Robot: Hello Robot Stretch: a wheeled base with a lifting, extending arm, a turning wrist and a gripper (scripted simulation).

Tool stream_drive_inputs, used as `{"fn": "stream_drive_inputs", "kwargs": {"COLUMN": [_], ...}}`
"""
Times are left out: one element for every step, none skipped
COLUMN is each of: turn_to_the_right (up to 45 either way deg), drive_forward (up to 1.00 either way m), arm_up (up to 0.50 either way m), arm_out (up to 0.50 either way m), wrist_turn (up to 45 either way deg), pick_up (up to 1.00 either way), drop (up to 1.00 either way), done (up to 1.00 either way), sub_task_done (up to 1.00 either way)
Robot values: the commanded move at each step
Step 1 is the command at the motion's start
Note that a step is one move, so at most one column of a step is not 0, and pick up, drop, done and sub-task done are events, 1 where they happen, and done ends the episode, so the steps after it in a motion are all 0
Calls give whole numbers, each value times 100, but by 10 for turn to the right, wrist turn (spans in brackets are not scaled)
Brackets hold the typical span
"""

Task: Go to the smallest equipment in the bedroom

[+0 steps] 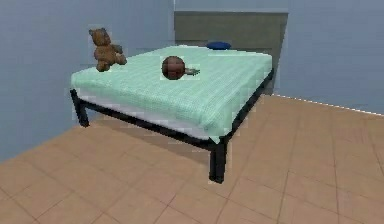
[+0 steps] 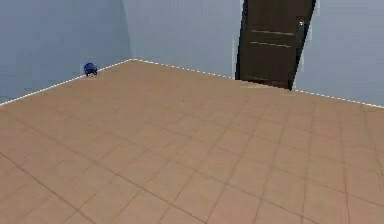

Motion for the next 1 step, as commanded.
{"fn": "stream_drive_inputs", "kwargs": {"turn_to_the_right": [0], "drive_forward": [100], "arm_up": [0], "arm_out": [0], "wrist_turn": [0], "pick_up": [0], "drop": [0], "done": [0], "sub_task_done": [0]}}
